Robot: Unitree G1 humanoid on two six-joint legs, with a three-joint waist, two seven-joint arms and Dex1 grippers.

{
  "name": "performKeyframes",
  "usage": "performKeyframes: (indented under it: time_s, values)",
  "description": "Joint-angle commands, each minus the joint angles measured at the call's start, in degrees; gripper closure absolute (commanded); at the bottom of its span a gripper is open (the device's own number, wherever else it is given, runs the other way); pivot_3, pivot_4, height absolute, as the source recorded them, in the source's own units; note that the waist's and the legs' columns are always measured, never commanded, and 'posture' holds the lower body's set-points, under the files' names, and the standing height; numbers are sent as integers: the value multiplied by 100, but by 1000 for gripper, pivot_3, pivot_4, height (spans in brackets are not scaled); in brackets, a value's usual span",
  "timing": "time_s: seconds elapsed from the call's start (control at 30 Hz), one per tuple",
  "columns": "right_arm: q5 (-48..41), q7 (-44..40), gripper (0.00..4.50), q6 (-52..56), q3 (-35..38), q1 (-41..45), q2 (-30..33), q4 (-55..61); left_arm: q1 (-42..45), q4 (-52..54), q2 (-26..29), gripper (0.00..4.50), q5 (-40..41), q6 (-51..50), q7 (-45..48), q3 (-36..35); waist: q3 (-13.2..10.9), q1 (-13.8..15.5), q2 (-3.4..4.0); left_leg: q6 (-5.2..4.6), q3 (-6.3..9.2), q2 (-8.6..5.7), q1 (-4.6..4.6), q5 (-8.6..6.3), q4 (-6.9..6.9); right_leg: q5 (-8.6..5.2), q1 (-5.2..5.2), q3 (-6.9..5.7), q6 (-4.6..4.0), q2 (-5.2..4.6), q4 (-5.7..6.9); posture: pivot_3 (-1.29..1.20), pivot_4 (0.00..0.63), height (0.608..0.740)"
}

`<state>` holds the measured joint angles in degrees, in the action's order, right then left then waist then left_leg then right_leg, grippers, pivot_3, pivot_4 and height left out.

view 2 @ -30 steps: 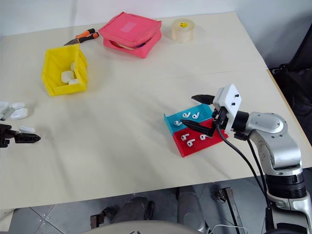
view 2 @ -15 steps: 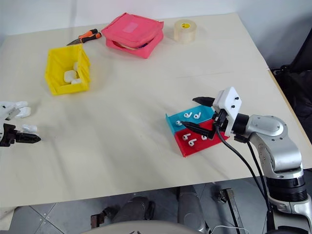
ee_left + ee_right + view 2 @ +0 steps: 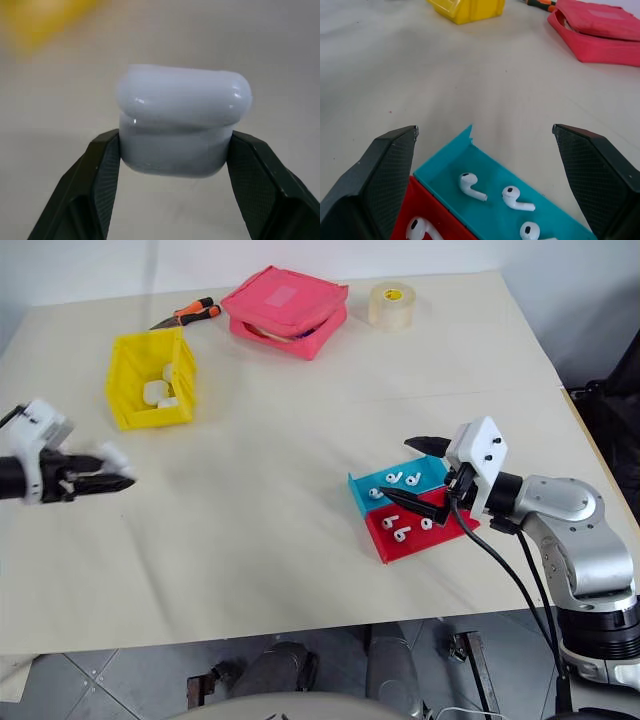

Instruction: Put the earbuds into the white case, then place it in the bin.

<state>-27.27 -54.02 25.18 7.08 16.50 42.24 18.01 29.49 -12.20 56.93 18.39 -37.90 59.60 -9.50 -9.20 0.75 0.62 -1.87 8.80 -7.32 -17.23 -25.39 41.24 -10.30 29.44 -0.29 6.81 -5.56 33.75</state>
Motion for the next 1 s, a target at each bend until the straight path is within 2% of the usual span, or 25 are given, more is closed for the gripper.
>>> performKeyframes:
  time_s: [0.03, 0.17, 0.3, 0.4, 0.53, 0.67, 0.87, 0.97, 1.0]
  values:
    - [-97, 41, 0, -10, 145, 119, 86, 206, 86, 285, -714, 1705, 555, 1382, 377, -421, 0, 3, 0, 0, -5, 1, 0, 0, 1, 2, 0, 0, -1, 0, -1, 0, 150, 740]
    - [-130, 91, 0, 46, 202, 66, 117, 344, 299, 220, -1733, 1705, 1186, 2686, 1288, -463, 1, -1, -1, 2, -18, 6, -4, -1, 9, 5, 0, -1, -4, -3, -5, 0, 150, 740]
    - [-148, 221, 0, 141, 338, -97, 159, 592, 540, -81, -2717, 1705, 2001, 2778, 1933, -472, 2, 19, -2, 2, -19, 9, -5, -1, 16, 10, -7, -2, -5, -15, -9, 0, 150, 740]
    - [-164, 368, 0, 268, 482, -295, 233, 856, 584, -233, -3133, 1705, 2068, 2925, 2295, -276, 2, 46, -3, 0, -20, 8, -4, -2, 18, 14, -12, 0, 0, -15, -16, 0, 150, 740]
    - [-115, 617, 0, 500, 700, -628, 402, 1207, 675, -401, -3467, 1705, 2063, 2973, 2629, -84, 2, 67, -3, -1, -19, 10, -4, -3, 20, 23, -16, 1, 0, -7, -25, 0, 150, 740]
    - [78, 853, 0, 985, 914, -1208, 795, 1701, 616, -548, -3640, 1705, 1698, 3231, 3071, 437, 3, 103, -4, -3, -18, 8, -4, -3, 22, 25, -21, 1, 1, -7, -29, 0, 150, 740]
    - [124, 1078, 0, 1673, 1335, -2055, 1183, 2552, 651, -724, -3722, 1705, 1588, 3527, 3050, 755, 3, 104, -4, -5, -15, 16, 1, -4, 18, 38, -29, 7, 4, -3, -47, 0, 150, 740]
    - [149, 1168, 533, 2086, 1532, -2346, 1360, 2911, 602, -690, -3775, 1705, 1573, 3584, 2941, 847, 3, 113, -4, -6, -14, 15, 4, -4, 15, 40, -31, 12, 6, 0, -50, 0, 150, 740]
    - [130, 1203, 533, 2244, 1586, -2394, 1409, 3008, 582, -650, -3797, 1705, 1574, 3588, 2885, 870, 3, 121, -4, -6, -14, 16, 4, -4, 15, 43, -34, 12, 7, 2, -57, 0, 150, 740]
